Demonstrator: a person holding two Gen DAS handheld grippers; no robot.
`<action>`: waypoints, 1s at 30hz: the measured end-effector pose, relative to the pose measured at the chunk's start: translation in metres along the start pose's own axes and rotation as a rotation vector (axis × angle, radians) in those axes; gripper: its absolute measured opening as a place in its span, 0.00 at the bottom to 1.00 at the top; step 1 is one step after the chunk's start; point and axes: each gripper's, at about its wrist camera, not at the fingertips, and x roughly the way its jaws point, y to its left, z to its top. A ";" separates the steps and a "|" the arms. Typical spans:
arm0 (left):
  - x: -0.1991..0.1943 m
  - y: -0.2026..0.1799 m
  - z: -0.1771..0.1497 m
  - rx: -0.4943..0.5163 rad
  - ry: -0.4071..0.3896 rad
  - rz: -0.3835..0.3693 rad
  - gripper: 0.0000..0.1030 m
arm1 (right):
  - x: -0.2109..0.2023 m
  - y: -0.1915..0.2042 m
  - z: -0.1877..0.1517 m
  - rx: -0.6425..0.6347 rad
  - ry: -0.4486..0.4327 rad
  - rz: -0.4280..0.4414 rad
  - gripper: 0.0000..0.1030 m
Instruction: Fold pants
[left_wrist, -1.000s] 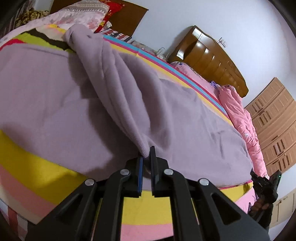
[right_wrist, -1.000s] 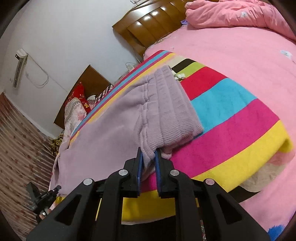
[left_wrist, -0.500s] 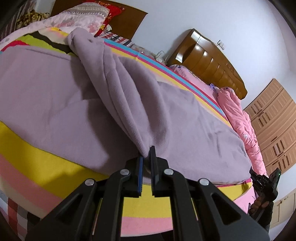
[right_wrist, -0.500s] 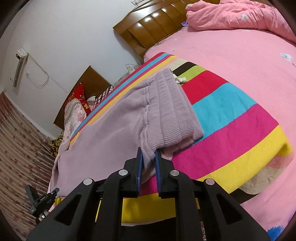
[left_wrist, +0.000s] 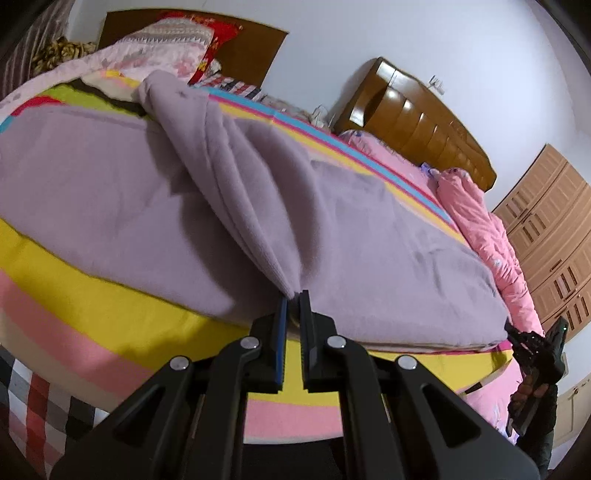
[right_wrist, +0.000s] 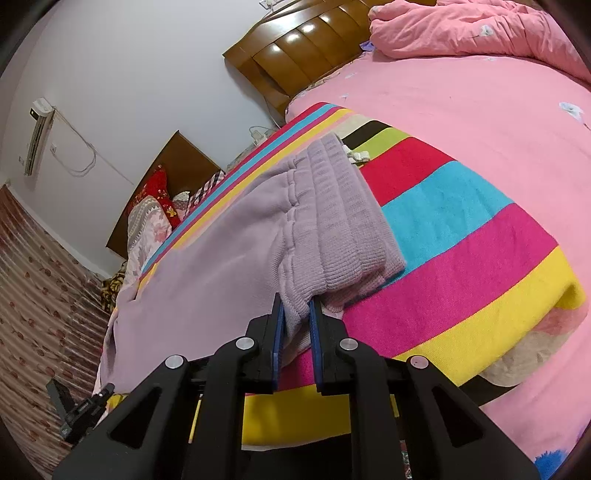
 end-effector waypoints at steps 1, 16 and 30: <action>0.005 0.003 -0.002 -0.013 0.012 -0.004 0.05 | 0.000 0.000 0.000 0.000 -0.001 0.000 0.13; -0.042 -0.076 0.016 0.255 -0.210 0.136 0.82 | -0.037 0.074 -0.012 -0.360 -0.137 -0.224 0.54; 0.063 -0.145 0.002 0.477 0.106 0.082 0.91 | 0.034 0.116 -0.061 -0.636 0.073 -0.193 0.58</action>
